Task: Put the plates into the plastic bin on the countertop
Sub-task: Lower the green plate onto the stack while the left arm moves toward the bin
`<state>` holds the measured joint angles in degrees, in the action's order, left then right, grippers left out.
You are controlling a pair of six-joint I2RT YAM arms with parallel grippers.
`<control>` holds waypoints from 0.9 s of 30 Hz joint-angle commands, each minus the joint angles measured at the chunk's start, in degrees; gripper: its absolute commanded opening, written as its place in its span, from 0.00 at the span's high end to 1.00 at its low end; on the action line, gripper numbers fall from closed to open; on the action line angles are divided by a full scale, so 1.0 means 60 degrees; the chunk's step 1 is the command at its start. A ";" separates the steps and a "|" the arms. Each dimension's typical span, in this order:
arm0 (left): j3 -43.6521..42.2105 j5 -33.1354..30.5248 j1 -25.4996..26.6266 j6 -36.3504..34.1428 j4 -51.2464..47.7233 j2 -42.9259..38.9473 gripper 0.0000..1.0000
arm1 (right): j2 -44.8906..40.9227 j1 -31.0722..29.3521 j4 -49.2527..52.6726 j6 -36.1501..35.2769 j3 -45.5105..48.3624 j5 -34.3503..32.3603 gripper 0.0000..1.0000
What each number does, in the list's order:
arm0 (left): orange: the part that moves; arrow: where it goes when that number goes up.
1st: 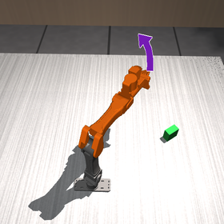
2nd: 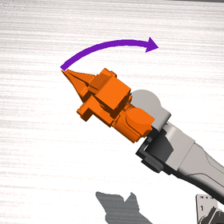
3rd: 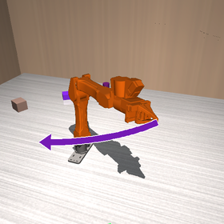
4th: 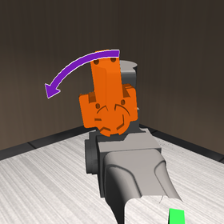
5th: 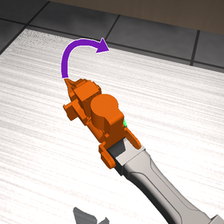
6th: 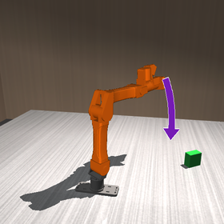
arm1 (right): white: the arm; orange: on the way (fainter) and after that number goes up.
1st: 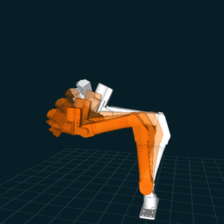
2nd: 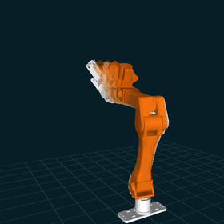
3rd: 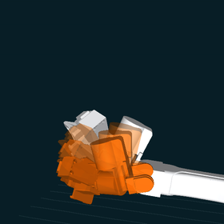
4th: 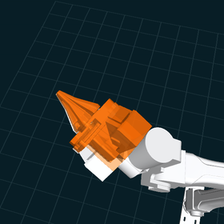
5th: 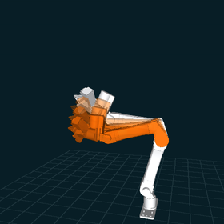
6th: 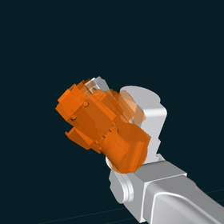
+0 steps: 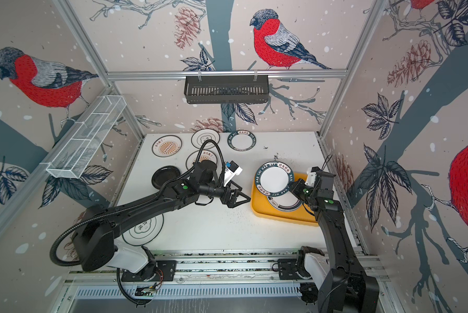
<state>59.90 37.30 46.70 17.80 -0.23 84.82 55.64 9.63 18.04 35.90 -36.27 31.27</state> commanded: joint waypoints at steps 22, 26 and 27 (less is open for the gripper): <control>0.0063 0.0346 0.0024 0.0345 0.0393 0.0381 0.04 | -0.0008 0.0793 0.0407 -0.0672 0.0537 0.0351 0.98; 0.0514 0.0704 -0.0073 0.0715 -0.0067 0.0661 0.04 | 0.0042 0.0906 0.0442 -0.0730 0.0523 0.0380 0.98; 0.0923 0.0970 -0.0119 0.0776 -0.0546 0.0864 0.04 | 0.0040 0.0941 0.0478 -0.0767 0.0508 0.0371 0.98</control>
<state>62.41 39.88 46.46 21.02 -0.82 88.75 55.90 14.96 20.99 32.62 -32.97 32.16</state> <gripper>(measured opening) 0.963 0.078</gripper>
